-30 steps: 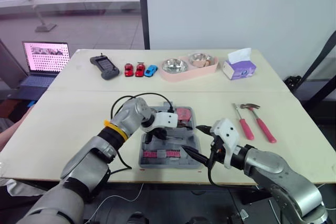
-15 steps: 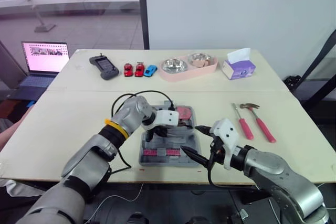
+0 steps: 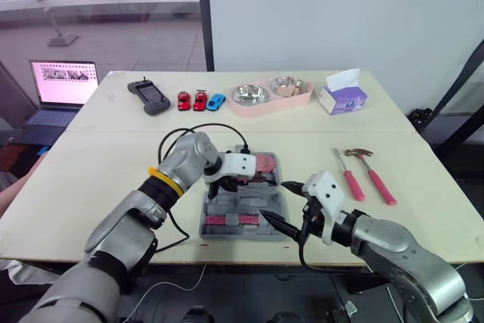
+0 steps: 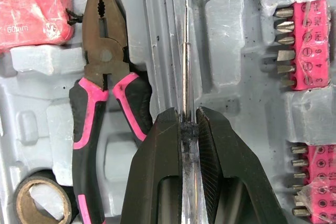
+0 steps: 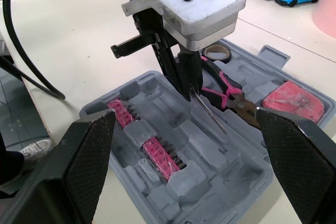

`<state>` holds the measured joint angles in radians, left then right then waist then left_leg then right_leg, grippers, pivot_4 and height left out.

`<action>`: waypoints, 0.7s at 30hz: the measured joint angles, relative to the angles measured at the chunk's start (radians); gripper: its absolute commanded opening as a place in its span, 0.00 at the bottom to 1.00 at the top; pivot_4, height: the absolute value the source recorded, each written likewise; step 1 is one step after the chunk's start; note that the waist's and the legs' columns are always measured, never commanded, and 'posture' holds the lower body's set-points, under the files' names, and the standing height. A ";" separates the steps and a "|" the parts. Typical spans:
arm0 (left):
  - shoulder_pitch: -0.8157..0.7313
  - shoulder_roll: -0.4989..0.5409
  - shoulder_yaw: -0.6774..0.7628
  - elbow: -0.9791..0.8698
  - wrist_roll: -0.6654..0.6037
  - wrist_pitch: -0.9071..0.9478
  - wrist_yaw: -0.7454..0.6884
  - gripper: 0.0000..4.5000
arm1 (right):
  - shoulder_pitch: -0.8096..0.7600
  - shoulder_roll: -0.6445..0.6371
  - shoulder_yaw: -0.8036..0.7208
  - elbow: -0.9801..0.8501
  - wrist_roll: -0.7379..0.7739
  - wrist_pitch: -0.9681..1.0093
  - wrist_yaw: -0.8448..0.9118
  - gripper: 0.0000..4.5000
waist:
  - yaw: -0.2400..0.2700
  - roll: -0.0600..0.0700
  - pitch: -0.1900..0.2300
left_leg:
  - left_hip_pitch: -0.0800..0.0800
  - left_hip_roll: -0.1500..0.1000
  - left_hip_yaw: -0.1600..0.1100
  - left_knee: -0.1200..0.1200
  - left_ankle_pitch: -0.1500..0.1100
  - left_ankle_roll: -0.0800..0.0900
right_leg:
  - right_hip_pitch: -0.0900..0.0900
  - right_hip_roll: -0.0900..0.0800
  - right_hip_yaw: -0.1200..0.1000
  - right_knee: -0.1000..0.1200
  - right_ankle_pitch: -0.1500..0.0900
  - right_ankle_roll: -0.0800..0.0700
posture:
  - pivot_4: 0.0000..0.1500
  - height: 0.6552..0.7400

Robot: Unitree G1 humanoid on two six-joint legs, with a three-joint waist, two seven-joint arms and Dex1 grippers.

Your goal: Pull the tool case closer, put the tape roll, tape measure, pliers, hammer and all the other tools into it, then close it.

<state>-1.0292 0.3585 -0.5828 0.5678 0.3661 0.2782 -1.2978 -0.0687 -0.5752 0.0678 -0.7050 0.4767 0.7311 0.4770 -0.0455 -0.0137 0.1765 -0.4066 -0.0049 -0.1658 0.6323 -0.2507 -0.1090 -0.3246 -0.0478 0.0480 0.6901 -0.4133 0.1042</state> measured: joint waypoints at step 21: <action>-0.005 -0.045 -0.030 0.057 0.039 -0.064 0.060 0.01 | 0.021 0.006 0.001 -0.021 0.001 0.007 -0.020 1.00 | 0.001 0.000 0.000 | 0.000 0.000 0.000 0.000 0.000 0.000 | 0.001 0.000 0.000 0.000 0.000 0.000 | 1.00 1.00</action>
<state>-1.0342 0.3134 -0.6128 0.6251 0.4049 0.2140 -1.2383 -0.0477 -0.5689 0.0684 -0.7261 0.4774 0.7378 0.4575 -0.0448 -0.0134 0.1762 -0.4061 -0.0050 -0.1658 0.6326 -0.2507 -0.1089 -0.3239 -0.0479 0.0480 0.6904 -0.4133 0.1042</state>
